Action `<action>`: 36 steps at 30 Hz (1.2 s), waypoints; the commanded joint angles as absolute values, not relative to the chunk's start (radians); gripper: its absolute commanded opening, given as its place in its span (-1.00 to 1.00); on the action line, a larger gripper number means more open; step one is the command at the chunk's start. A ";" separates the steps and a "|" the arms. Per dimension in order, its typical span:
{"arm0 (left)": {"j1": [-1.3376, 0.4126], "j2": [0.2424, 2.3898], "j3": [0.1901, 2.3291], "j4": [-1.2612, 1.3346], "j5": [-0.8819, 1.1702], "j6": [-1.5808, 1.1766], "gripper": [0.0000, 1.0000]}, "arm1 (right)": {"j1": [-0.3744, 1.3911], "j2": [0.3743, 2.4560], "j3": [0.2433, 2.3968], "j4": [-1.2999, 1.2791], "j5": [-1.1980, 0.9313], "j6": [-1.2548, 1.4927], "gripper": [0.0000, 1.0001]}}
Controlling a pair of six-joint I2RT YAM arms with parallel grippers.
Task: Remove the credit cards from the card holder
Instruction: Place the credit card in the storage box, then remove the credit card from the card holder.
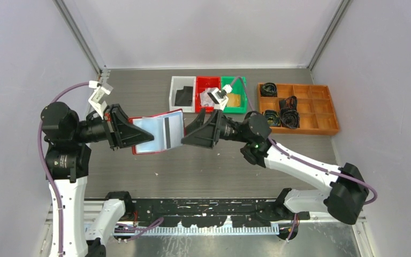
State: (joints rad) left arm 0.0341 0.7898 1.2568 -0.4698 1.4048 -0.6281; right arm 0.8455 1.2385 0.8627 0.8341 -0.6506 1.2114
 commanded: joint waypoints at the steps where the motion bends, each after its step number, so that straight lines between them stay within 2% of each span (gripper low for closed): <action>1: 0.038 0.780 1.254 -0.342 1.404 -0.701 -1.00 | 0.910 1.170 0.845 0.911 -0.588 1.142 0.98; 2: 0.038 0.781 1.251 -0.341 1.401 -0.702 -1.00 | 0.920 1.169 0.843 0.923 -0.584 1.148 0.94; 5: 0.038 0.777 1.242 -0.339 1.392 -0.701 -1.00 | 0.942 1.183 0.840 0.942 -0.560 1.161 0.60; 8: 0.038 0.764 1.225 -0.340 1.394 -0.696 -1.00 | 0.947 1.193 0.858 0.909 -0.528 1.158 0.09; 9: 0.038 0.755 1.215 -0.339 1.400 -0.692 -0.94 | 0.948 1.188 0.868 0.868 -0.514 1.144 -0.06; 10: 0.038 0.747 1.200 -0.340 1.407 -0.687 -0.79 | 0.949 1.180 0.879 0.817 -0.499 1.116 -0.23; 11: 0.037 0.736 1.186 -0.340 1.415 -0.682 -0.48 | 0.948 1.166 0.893 0.748 -0.484 1.085 -0.43; 12: 0.038 0.725 1.171 -0.351 1.423 -0.668 -0.10 | 0.949 1.151 0.909 0.672 -0.468 1.044 -0.58; 14: 0.037 0.704 1.166 -0.469 1.440 -0.549 0.86 | 0.949 1.108 0.956 0.462 -0.453 0.940 -0.83; 15: 0.037 0.696 1.177 -0.549 1.441 -0.465 0.97 | 0.948 1.093 0.984 0.367 -0.454 0.889 -0.89; 18: 0.037 0.693 1.224 -0.739 1.393 -0.259 0.99 | 0.949 1.089 1.119 0.037 -0.499 0.710 -0.99; 22: 0.037 0.722 1.253 -0.790 1.334 -0.140 0.99 | 0.972 1.165 1.298 -0.366 -0.635 0.503 -0.99; 25: 0.037 0.747 1.262 -0.763 1.287 -0.116 0.99 | 1.029 1.246 1.418 -0.602 -0.623 0.351 -0.99; 28: 0.037 0.777 1.271 -0.764 1.355 -0.120 0.99 | 1.074 1.313 1.520 -0.730 -0.622 0.261 -0.99; 36: 0.034 0.740 1.175 -0.760 1.529 -0.193 0.94 | 1.121 1.455 1.747 -0.866 -0.637 0.142 -0.99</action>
